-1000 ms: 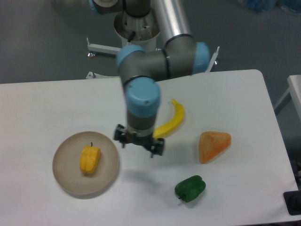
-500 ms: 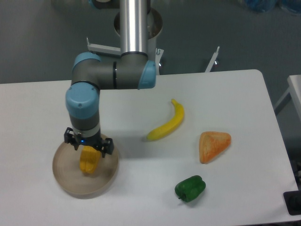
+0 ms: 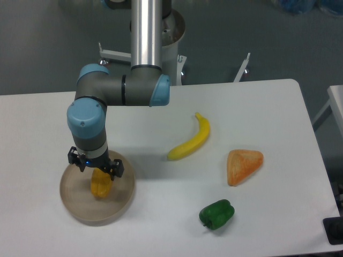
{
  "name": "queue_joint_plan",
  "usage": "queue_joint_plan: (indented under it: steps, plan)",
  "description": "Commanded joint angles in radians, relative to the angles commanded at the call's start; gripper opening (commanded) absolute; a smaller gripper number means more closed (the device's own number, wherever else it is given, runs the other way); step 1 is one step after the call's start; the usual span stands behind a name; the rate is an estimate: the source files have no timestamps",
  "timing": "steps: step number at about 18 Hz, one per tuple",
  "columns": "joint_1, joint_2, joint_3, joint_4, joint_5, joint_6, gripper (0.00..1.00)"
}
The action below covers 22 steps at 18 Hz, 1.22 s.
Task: Pick up the yellow pepper from the plate
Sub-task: 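Lower the gripper and close it around the yellow pepper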
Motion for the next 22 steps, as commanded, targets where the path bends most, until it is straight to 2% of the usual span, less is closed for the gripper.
queue_joint_plan:
  steps: [10, 11, 12, 13, 16, 18, 22]
  plan:
    - [0.0, -0.015, -0.008, 0.002, 0.032, 0.011, 1.0]
    - [0.0, -0.017, -0.003, 0.002, 0.032, 0.011, 0.94]
    - [0.0, -0.017, 0.0, 0.002, 0.031, 0.018, 0.72]
    - [0.0, -0.017, -0.002, 0.002, 0.031, 0.031, 0.6]
    - [0.002, -0.015, -0.002, -0.003, 0.029, 0.049, 0.42]
    - [0.003, -0.015, -0.003, -0.003, 0.029, 0.051, 0.38]
    - [0.011, -0.009, 0.009, -0.006, 0.025, 0.06, 0.37]
